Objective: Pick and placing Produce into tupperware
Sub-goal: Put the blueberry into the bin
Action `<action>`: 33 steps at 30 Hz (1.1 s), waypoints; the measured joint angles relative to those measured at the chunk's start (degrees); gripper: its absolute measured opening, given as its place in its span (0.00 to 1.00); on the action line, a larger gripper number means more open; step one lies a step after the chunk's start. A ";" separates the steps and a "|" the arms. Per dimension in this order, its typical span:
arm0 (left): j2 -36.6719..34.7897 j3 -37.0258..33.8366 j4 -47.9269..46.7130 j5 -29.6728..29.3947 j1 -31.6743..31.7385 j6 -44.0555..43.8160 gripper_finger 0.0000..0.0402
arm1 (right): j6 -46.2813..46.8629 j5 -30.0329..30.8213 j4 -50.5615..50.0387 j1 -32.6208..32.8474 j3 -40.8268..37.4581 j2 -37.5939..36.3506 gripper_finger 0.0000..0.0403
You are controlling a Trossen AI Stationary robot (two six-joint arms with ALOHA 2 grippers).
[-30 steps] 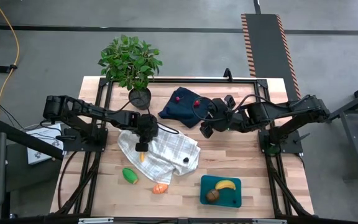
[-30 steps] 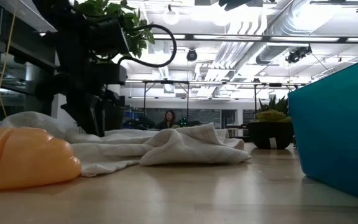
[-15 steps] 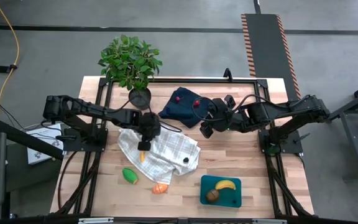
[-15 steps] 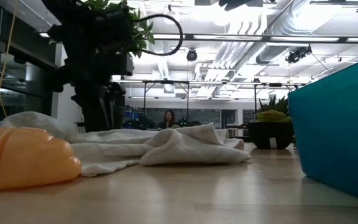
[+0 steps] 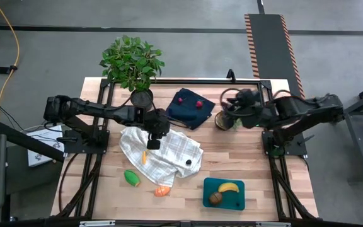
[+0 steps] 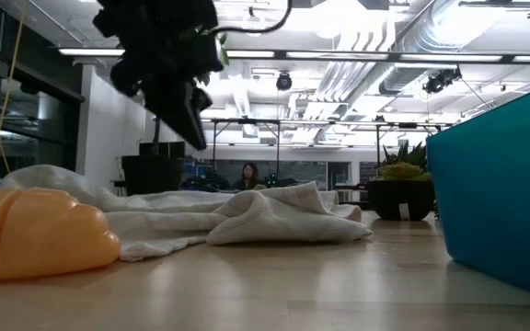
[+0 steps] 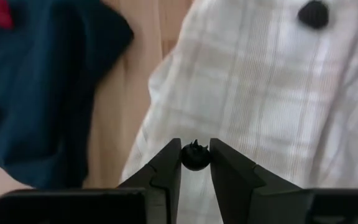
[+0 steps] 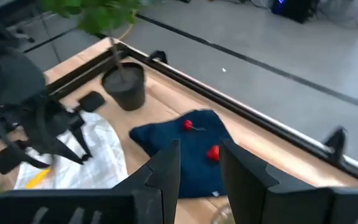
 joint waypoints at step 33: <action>-0.04 23.40 5.81 -12.74 -11.30 13.44 0.18 | 23.05 -18.24 94.20 4.40 -54.13 -10.91 0.26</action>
